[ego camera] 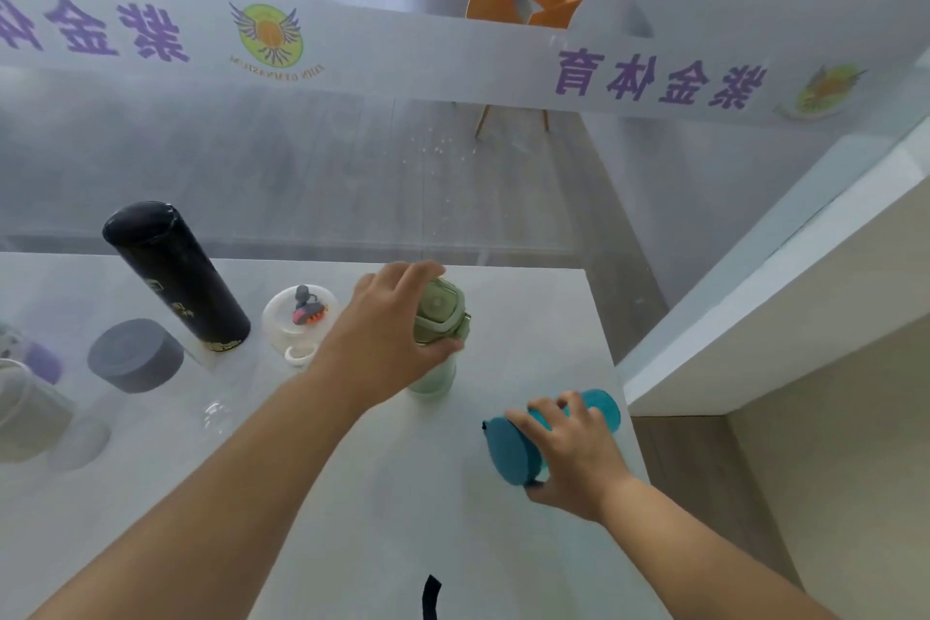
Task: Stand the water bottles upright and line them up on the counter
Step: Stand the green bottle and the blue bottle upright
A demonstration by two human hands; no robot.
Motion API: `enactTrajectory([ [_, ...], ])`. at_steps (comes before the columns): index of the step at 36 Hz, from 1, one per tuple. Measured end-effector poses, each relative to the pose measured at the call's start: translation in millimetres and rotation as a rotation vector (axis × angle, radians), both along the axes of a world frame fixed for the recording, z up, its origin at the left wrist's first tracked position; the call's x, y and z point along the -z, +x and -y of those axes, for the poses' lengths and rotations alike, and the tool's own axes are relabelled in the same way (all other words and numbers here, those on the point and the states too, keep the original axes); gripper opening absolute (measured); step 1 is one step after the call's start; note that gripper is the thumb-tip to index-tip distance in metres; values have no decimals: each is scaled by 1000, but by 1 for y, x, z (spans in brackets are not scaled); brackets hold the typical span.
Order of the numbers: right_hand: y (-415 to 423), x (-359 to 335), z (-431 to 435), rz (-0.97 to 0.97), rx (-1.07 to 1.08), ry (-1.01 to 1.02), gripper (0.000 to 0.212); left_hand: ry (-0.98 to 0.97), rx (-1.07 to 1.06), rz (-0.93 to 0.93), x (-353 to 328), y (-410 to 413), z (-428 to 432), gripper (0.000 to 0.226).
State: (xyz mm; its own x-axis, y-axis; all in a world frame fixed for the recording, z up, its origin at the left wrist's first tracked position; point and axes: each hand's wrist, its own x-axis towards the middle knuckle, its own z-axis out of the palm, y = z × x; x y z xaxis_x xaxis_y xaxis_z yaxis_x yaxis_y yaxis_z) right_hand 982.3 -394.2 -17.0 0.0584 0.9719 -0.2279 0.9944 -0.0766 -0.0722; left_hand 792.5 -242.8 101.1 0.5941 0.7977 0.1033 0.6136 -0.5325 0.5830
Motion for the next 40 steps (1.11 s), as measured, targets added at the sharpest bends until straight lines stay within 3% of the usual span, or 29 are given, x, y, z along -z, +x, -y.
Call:
enactTrajectory([
  [9, 17, -28, -8, -342, 321, 374, 70, 53, 25, 2, 1, 11, -14, 68],
  [14, 27, -41, -13, -546, 561, 419, 72, 94, 47, -112, 0, 15, -20, 71],
  [18, 34, -41, -18, -642, 620, 392, 86, 94, 35, -109, 1, 16, -20, 73],
  [28, 46, -53, -35, -614, 635, 200, 76, 52, 11, -74, 0, 13, -16, 83],
  [40, 55, -87, -35, -368, 524, -49, 110, 92, 72, -270, -22, 4, -19, 72],
])
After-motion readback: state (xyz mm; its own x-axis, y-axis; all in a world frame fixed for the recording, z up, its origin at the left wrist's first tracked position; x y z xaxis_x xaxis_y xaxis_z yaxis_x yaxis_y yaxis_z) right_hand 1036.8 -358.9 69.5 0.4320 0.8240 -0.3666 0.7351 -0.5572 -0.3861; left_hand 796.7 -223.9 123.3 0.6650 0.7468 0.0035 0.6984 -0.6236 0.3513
